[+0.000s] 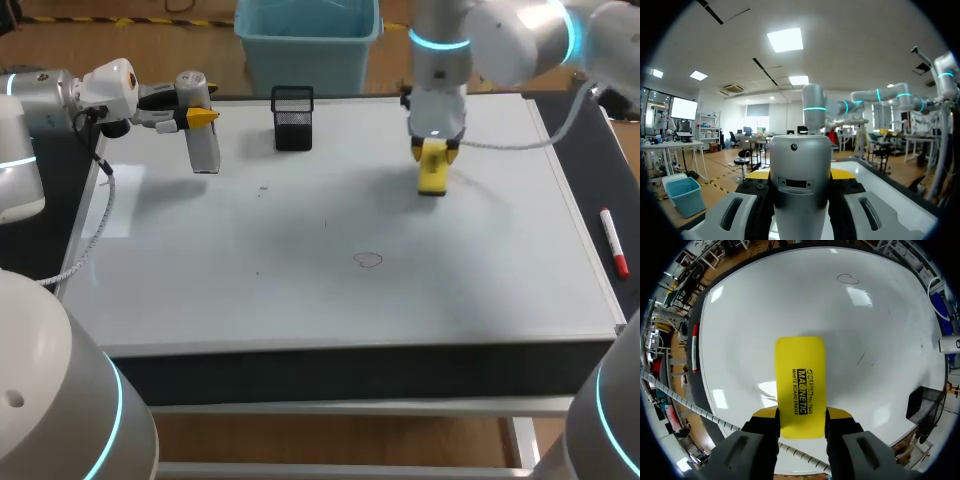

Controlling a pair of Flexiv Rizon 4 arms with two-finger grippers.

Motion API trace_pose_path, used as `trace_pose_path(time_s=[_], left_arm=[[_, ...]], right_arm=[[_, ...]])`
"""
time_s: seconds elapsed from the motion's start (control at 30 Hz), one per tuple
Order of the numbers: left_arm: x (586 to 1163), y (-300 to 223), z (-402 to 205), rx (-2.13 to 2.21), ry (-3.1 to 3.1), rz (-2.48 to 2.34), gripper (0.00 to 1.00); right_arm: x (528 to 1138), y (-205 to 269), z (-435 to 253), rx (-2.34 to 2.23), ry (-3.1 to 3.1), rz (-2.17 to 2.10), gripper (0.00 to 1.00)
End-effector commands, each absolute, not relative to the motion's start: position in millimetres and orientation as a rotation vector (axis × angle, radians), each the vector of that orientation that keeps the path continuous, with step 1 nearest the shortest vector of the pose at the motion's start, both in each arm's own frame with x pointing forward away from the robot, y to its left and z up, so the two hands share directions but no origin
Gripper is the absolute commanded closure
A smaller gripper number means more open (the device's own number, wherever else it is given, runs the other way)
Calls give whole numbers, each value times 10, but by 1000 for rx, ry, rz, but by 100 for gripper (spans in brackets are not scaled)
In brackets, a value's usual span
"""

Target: Pick up the inspection probe, press it on each red-marked spot on the whiteboard one by one, put down the probe, pick up the eraser, and wipe off all the red marks.

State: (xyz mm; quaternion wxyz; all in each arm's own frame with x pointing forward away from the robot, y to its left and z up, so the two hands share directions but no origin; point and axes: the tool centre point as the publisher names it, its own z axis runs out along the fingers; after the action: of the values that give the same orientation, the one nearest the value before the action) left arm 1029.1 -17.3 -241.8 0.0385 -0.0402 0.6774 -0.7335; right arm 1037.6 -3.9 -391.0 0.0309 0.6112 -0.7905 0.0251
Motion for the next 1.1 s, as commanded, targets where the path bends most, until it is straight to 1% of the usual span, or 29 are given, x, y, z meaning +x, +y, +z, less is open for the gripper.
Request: trace_pose_path(time_s=[0.03,0.63,0.87,1.1], left_arm=[[10304,-171,-2413,-120,2080,-2252,100],[10304,-171,-2413,-120,2080,-2252,100],[10304,-171,-2413,-120,2080,-2252,100],[10304,-171,-2413,-120,2080,-2252,100]], right_arm=[[10361,-328,-3699,1878,-2454,68,100],[10574,-1104,-3736,1729,-2533,44,100],[10581,-1335,-3813,1663,-2566,23,100],[10563,-1432,-3780,1621,-2585,41,100]])
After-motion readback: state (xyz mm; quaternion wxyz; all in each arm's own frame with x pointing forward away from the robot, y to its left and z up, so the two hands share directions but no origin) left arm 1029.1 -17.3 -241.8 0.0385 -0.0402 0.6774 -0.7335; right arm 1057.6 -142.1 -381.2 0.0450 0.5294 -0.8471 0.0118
